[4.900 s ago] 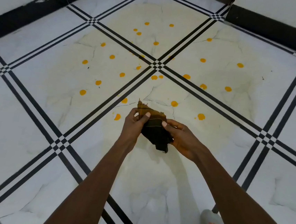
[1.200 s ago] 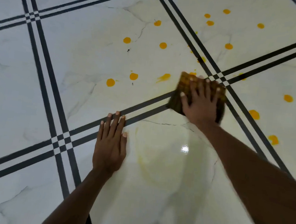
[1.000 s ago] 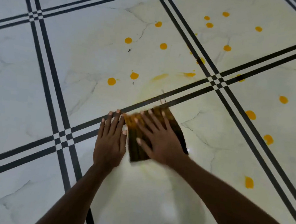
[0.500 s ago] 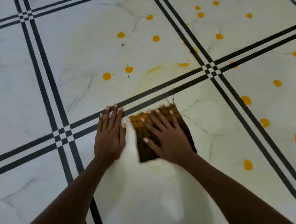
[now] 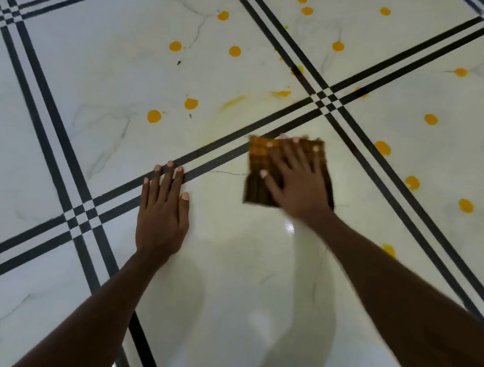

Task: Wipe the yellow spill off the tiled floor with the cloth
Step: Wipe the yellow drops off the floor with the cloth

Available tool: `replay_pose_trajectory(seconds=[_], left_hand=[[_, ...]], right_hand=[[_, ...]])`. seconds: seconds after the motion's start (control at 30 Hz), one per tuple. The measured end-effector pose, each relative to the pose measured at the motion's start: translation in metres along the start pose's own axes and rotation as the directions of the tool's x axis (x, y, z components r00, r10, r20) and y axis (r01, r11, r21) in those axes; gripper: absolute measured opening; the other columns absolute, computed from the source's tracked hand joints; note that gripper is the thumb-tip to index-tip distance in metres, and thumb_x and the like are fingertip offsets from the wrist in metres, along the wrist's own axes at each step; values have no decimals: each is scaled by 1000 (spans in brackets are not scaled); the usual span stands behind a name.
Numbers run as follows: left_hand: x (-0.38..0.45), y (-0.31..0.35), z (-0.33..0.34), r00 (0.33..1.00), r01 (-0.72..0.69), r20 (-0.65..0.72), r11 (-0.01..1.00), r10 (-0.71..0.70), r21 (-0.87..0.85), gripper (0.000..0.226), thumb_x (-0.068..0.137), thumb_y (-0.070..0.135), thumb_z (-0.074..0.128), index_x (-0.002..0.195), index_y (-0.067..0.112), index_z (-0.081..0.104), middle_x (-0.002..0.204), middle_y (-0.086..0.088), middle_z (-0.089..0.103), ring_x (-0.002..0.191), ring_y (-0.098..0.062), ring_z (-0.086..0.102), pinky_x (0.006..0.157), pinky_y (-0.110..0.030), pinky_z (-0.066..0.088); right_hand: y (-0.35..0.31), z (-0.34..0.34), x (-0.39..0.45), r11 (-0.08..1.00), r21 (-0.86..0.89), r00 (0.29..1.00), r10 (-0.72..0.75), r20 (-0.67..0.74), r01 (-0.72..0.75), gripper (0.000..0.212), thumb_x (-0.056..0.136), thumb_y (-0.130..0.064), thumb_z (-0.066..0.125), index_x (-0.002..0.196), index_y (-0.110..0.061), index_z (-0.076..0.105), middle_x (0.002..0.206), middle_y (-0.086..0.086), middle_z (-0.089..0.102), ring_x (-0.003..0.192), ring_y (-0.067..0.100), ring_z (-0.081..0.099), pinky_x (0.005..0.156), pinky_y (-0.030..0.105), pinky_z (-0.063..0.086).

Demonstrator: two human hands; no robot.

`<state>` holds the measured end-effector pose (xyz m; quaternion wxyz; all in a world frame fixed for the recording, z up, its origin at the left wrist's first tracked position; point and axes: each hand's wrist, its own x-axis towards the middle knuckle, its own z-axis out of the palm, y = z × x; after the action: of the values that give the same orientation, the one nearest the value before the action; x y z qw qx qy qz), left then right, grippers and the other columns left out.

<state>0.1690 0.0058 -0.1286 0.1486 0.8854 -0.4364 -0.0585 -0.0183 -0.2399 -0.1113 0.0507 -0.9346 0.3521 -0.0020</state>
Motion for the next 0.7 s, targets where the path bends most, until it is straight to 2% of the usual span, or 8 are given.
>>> replay_pose_trajectory(seconds=[0.17,0.27,0.37,0.4,0.47,0.57,0.63,0.7], left_hand=[[0,-2,1,1000,-6,-28,1000,6,6,59,110,37,23,165,15,19,174,-4,14,162,-22,5,131,-50,11],[-3,-1,-1,1000,-13,-28,1000,14,21,60,110,38,22,164,14,20,173,-7,16,162,-24,6,130,-51,13],[1,0,0,999,-39,-8,999,39,22,61,109,39,21,164,12,20,173,-7,15,162,-25,6,131,-49,9],[1,2,-1,999,-36,-7,999,37,14,61,109,39,21,163,11,23,173,-8,18,162,-26,8,131,-49,9],[4,5,-6,1000,-13,-13,1000,13,-19,60,109,40,22,159,9,32,169,-13,27,160,-31,15,130,-52,11],[25,20,-12,994,-96,-48,995,95,-23,56,108,34,27,153,3,41,163,-18,37,155,-39,24,129,-55,11],[41,47,-4,973,-231,-23,972,230,-40,54,108,30,30,154,3,41,164,-18,37,155,-38,26,129,-56,14],[49,89,11,934,-342,67,933,351,-111,56,108,31,30,158,8,35,168,-12,30,159,-33,19,129,-54,15]], right_hand=[[33,-9,-121,937,42,937,349,-27,-348,68,107,-59,23,166,-26,20,176,8,12,163,32,4,126,67,8],[-30,-1,-164,998,64,997,-9,83,3,67,106,-60,30,166,-29,24,176,5,11,164,30,0,123,72,9],[-8,-3,-104,931,70,930,-362,62,358,66,105,-63,35,164,-34,27,176,-1,14,164,24,5,127,67,3],[17,-5,-80,941,57,941,-336,39,334,65,104,-64,36,162,-33,32,175,0,20,163,25,10,128,66,5],[79,-6,-58,1000,18,999,-22,-35,23,66,105,-66,29,159,-30,41,173,3,27,161,28,19,126,67,10],[137,-9,-110,897,49,893,441,-92,-439,69,106,-64,15,162,-28,34,173,7,24,161,32,18,127,65,9],[112,-6,-168,850,79,848,526,-66,-521,67,107,-59,18,166,-27,23,175,10,19,163,33,10,127,66,8],[52,-1,-203,894,54,895,447,-7,-446,65,108,-56,22,166,-27,21,176,10,13,163,33,3,127,67,6]])
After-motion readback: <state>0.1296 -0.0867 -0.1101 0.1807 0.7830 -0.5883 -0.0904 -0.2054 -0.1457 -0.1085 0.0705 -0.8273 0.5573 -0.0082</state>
